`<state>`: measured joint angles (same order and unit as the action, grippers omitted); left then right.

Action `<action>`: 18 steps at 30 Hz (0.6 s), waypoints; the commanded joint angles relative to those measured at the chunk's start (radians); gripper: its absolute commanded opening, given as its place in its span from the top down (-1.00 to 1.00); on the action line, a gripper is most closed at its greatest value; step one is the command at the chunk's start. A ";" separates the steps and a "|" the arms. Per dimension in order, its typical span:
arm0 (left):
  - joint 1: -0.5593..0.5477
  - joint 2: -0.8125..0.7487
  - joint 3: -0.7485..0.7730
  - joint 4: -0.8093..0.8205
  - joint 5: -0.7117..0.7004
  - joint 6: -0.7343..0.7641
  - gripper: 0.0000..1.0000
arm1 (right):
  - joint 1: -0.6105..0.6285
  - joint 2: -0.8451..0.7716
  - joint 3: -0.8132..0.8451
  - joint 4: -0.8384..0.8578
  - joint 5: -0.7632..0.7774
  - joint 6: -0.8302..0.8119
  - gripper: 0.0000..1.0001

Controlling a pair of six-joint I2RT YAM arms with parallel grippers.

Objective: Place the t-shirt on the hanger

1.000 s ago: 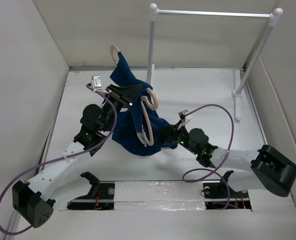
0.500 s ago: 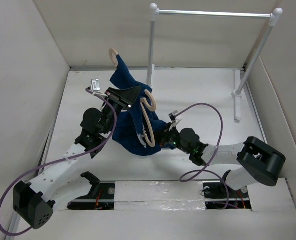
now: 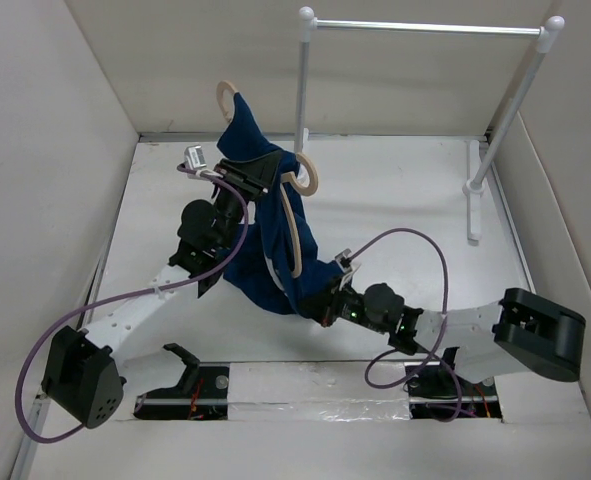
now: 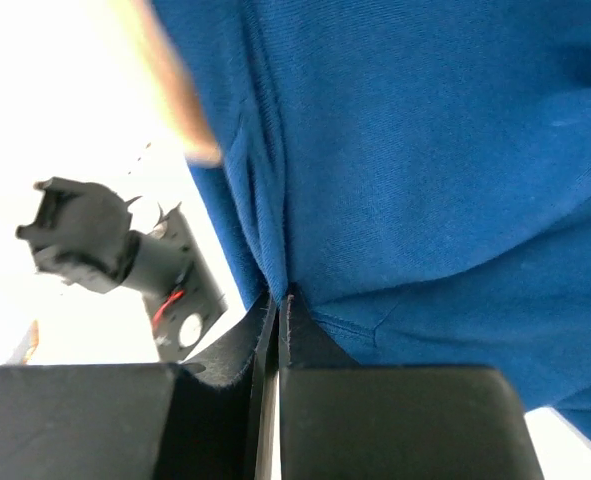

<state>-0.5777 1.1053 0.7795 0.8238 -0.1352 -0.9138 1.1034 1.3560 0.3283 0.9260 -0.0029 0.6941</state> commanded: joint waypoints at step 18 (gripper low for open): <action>0.018 0.067 -0.011 0.201 0.198 0.040 1.00 | 0.050 -0.457 0.260 -0.719 0.105 -0.048 1.00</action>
<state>-0.5671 1.1809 0.8143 0.9115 -0.0441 -0.7925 1.1412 0.9058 0.4835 0.3183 0.0643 0.7021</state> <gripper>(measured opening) 0.192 0.018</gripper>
